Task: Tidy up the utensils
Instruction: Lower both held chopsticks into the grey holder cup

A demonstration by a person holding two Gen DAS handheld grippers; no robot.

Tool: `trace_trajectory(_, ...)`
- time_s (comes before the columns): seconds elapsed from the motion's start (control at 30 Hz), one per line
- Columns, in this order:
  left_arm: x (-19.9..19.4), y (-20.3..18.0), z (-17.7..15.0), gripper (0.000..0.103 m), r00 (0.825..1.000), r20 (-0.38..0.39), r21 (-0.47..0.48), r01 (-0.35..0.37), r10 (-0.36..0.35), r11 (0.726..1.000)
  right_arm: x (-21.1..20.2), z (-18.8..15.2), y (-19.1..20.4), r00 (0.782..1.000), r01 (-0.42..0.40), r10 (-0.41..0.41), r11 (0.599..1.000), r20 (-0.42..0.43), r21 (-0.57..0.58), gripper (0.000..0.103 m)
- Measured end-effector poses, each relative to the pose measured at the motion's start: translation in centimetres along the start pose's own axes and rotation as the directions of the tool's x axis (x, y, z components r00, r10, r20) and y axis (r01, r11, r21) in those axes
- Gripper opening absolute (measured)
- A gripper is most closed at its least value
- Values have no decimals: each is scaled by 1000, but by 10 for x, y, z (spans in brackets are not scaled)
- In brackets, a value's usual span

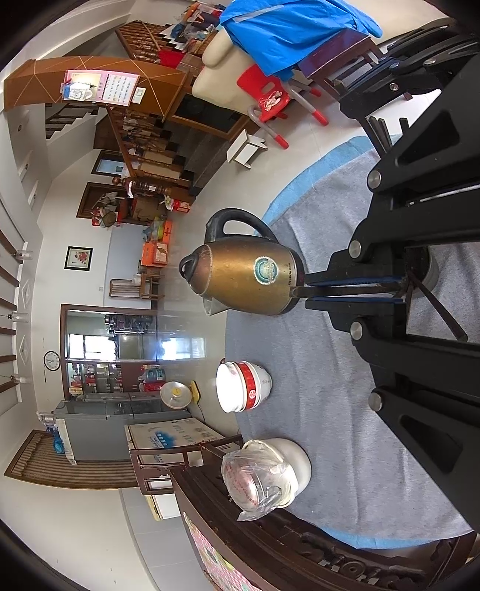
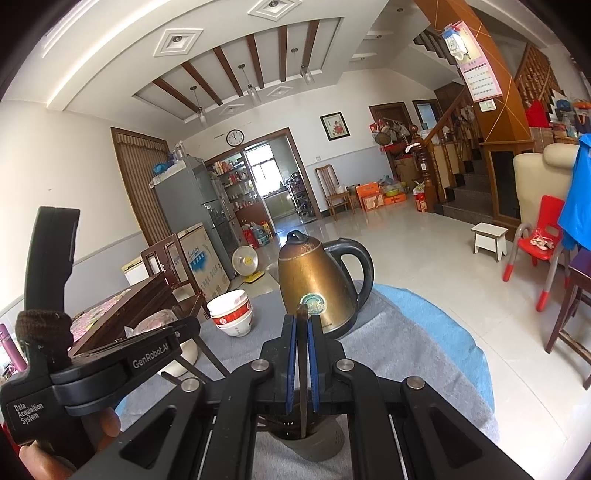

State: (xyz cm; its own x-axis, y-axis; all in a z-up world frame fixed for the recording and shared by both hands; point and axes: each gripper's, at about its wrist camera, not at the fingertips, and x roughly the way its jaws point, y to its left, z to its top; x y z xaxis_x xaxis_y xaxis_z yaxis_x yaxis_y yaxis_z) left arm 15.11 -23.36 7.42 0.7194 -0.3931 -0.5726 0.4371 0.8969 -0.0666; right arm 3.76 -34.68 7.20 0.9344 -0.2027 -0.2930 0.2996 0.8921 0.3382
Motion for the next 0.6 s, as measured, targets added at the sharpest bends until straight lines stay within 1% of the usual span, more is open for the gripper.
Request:
trace_trajectory(0.33,-1,4,-7,7,1000,-16,11,-13,13,1000,3,-6,1,1000,-2,2,1000,-25,11,7)
trace_trajectory(0.6,-5,5,-9,8,1000,-6,30,-15,15,999,2,-7,2,1000,-3,3,1000,-25,9,7)
